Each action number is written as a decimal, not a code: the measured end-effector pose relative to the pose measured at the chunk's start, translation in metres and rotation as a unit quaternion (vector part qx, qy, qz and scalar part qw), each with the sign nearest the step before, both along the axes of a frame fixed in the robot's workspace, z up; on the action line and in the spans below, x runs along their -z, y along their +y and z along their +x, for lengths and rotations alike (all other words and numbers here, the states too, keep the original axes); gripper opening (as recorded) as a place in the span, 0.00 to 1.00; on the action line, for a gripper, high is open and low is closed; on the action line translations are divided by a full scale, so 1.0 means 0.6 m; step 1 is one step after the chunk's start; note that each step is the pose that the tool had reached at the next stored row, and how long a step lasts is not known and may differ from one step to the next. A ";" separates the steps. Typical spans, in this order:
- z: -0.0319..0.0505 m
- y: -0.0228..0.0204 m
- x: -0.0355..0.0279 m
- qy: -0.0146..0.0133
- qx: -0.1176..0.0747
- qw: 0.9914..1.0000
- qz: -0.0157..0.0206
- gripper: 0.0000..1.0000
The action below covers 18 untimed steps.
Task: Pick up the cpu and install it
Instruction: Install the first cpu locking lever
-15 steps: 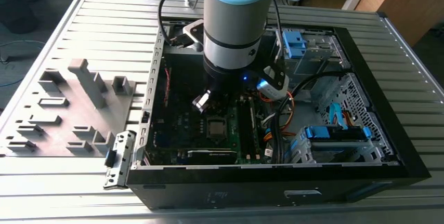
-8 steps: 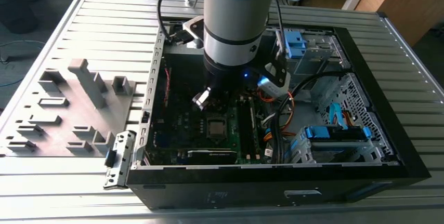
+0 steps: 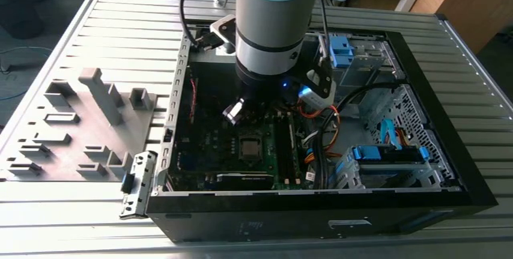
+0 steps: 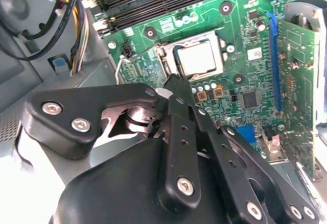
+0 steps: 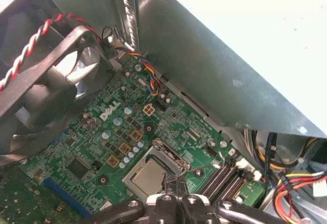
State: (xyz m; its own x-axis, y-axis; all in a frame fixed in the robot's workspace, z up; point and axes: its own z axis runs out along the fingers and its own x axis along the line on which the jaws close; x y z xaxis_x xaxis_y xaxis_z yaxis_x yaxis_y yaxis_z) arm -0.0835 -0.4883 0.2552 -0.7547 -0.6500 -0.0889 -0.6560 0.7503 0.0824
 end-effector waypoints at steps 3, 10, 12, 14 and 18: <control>0.001 0.0000 -0.001 0.000 -0.008 1.000 0.006 0.11; 0.001 0.0000 -0.002 0.000 -0.011 1.000 0.010 0.11; 0.001 0.0001 -0.002 0.000 -0.011 1.000 0.010 0.11; 0.001 0.0011 -0.002 0.000 -0.011 1.000 0.010 0.11; 0.001 0.0060 -0.002 0.000 -0.011 1.000 0.010 0.11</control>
State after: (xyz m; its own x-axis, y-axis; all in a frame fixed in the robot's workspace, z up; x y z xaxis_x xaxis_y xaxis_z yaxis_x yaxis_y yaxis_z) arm -0.0831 -0.4847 0.2565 -0.7402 -0.6646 -0.1018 -0.6723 0.7339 0.0970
